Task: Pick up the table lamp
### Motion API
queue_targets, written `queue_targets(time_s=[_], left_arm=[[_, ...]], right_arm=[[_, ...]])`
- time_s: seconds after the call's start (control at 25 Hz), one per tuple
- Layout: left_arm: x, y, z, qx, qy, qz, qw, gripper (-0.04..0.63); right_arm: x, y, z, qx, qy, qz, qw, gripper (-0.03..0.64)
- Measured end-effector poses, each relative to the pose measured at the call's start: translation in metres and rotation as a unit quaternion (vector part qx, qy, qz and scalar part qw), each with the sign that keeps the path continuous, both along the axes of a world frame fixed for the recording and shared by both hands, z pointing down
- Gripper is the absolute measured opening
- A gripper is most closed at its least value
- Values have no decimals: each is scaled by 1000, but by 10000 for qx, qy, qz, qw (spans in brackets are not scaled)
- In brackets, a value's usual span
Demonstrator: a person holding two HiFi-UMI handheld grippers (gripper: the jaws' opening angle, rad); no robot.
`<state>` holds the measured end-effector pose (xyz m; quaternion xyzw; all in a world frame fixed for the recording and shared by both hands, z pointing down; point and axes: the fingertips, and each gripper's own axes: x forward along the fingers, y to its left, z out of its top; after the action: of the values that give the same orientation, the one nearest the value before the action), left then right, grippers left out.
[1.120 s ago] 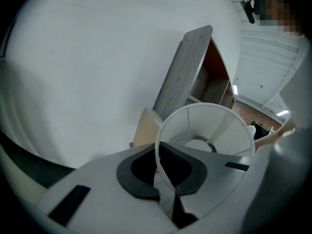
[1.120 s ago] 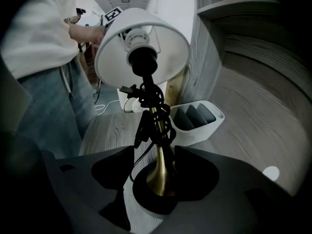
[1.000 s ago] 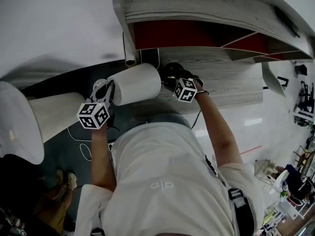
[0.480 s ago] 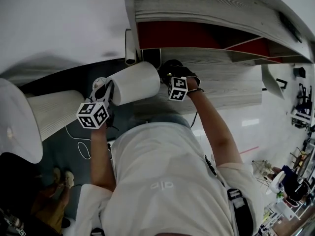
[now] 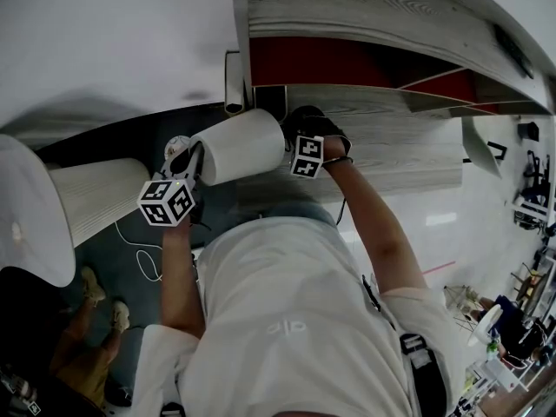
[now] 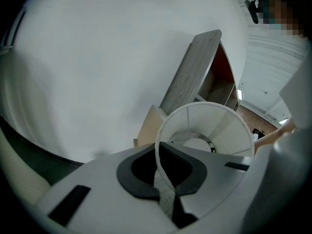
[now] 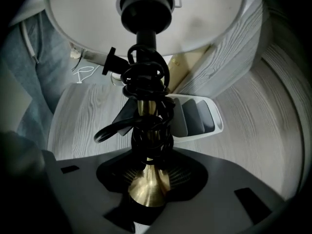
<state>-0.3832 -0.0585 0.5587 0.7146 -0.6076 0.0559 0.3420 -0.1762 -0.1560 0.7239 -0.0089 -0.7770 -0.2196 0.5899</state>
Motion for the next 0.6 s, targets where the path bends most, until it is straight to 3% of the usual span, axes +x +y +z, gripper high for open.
queue_targets(time_s=[0.28,0.6], left_arm=[[6,-1,-3,117,195,54,9997,18],[26,-11,-13,301,313,345,9985,18]], right_arm=[[5,0,-3,-12,-169,312,9994,170],[39,-2,-25,185,-278,841,9959,169]])
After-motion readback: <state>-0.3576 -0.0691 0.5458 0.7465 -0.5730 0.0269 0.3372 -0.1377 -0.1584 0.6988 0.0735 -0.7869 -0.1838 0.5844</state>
